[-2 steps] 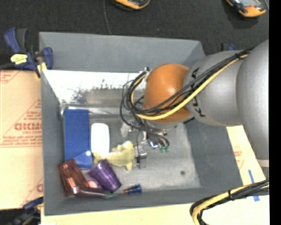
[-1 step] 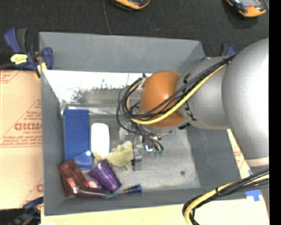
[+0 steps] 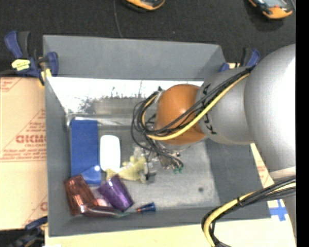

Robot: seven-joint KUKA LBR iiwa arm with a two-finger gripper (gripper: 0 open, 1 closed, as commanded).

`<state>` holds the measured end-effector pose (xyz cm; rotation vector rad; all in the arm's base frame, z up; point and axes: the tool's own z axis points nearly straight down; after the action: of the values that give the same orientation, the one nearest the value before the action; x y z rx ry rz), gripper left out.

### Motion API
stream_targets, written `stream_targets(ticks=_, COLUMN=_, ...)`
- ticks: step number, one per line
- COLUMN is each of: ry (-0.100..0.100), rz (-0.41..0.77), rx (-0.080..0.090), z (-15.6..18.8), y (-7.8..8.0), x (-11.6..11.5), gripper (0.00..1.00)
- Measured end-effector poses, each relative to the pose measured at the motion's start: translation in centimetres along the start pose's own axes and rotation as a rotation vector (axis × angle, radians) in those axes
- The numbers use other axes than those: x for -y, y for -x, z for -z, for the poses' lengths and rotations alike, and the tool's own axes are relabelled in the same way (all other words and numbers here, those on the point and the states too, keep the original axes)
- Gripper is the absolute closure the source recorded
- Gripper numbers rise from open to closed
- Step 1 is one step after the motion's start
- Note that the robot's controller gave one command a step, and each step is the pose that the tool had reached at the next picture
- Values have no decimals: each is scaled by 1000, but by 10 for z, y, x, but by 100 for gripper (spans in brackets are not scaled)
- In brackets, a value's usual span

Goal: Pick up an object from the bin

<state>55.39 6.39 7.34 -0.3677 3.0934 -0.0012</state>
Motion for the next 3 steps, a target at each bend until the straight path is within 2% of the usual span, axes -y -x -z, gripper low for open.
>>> stream_targets(ticks=1, ry=0, rz=0, rx=0, z=0, y=0, x=0, gripper=100)
stream_targets(ticks=2, ry=0, rz=-1, rx=-6, z=24, y=-2, x=0, gripper=100)
stream_targets(ticks=3, ry=-1, rz=-2, rx=-3, z=50, y=0, x=1, gripper=100)
